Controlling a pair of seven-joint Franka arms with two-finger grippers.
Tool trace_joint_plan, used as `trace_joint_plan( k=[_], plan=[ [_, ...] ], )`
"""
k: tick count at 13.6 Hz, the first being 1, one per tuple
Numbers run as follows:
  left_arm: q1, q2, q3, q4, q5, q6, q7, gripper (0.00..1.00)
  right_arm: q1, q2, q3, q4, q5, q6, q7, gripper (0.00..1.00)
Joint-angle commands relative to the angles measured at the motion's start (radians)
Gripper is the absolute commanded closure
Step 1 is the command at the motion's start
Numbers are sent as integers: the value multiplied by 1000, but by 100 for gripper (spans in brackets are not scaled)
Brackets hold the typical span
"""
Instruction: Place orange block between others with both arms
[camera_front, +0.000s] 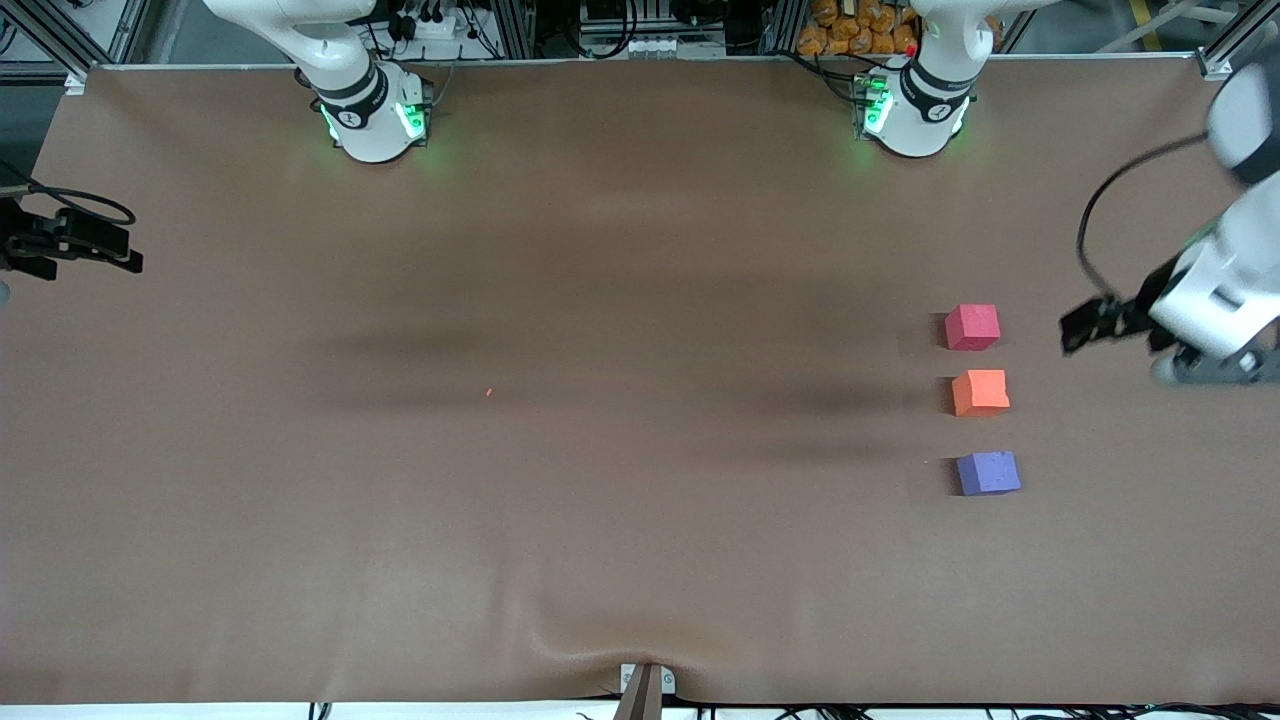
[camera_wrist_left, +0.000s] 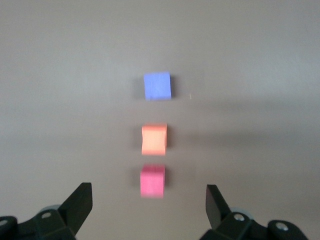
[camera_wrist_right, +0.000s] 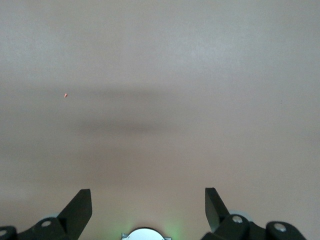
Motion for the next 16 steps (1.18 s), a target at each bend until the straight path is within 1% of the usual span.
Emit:
trace_joint_plan(
  k=[1,3,4,5,6,7,8,11,12,15,16],
  plan=[
    [11,-38,-18,69,2,-99,-12,0,-10,-8,10,12,-9,-25,2,0],
    [14,-84,-18,55,-19,-115,-14,0,-10,-11,9,14,-9,-27,2,0],
    [18,-114,-12,24,-57,-112,-12,0,-12,-10,9,14,-9,-25,2,0],
    [3,-159,-4,-35,-78,-91,-18,0,-10,-10,9,14,-7,-25,2,0],
    [-50,-184,45,-74,-82,-81,-18,0,-10,-11,9,14,-7,-25,2,0],
    [-139,-204,145,-95,-84,-84,-18,0,-10,-11,9,14,-9,-27,2,0],
    [-176,-228,186,-135,-84,-80,-18,0,-10,-11,9,14,-9,-25,2,0],
    [-205,-303,188,-241,-84,-46,-20,0,-10,-13,7,14,-10,-27,1,0],
    [-204,-314,189,-252,-82,-34,-20,0,-10,-13,7,23,-10,-27,1,0],
    [-201,-293,196,-206,-72,-34,0,0,-10,-13,10,28,-9,-33,1,0],
    [-203,-294,196,-205,-70,-34,-4,0,-9,-13,10,28,-10,-33,1,0]
  ],
)
